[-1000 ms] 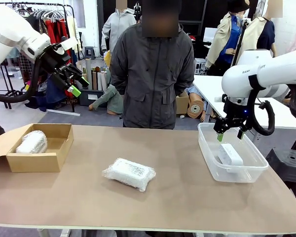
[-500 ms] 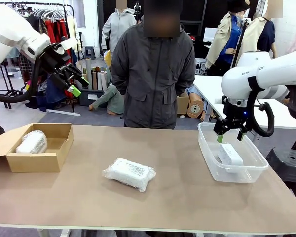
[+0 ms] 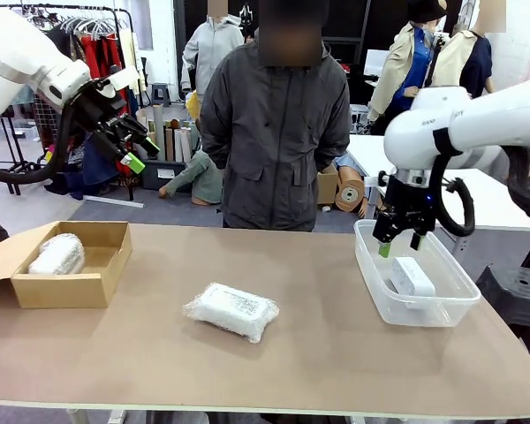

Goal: Separate and place wrapped and unwrapped clocks.
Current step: Pick up the Digital clock indicated by the person.

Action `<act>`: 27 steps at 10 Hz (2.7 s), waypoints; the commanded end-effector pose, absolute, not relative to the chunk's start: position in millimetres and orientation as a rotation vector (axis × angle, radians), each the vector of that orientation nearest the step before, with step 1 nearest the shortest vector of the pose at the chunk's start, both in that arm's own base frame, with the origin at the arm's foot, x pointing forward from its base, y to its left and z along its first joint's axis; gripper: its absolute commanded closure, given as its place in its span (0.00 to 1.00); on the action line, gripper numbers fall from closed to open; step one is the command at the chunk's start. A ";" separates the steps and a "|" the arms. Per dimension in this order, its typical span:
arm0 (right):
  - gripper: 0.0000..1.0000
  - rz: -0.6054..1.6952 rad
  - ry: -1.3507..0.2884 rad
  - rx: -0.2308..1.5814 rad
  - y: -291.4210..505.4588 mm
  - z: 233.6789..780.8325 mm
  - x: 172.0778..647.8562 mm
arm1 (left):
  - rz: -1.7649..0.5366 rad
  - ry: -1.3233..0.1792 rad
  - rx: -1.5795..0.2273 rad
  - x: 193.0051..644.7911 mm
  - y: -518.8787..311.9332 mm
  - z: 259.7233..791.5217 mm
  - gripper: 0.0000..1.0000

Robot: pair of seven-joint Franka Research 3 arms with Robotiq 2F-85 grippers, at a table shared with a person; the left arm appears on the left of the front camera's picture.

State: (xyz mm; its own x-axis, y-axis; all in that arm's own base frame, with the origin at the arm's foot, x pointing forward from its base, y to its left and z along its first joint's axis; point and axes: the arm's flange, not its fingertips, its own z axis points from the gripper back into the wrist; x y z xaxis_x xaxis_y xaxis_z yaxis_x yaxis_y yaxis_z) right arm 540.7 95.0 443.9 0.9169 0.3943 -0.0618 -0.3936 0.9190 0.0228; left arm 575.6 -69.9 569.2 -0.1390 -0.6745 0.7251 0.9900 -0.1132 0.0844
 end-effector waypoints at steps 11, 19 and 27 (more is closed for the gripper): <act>0.00 1.291 -0.026 0.345 152.3 551.6 511.4 | -1.616 -0.682 -0.633 574.5 -69.6 570.7 0.00; 0.00 1.244 -0.569 0.413 73.5 606.9 479.4 | -1.616 -0.682 -0.633 574.5 -69.6 570.7 0.00; 0.00 1.229 -0.499 0.545 14.2 571.1 513.5 | -1.616 -0.682 -0.633 574.5 -69.6 570.7 0.00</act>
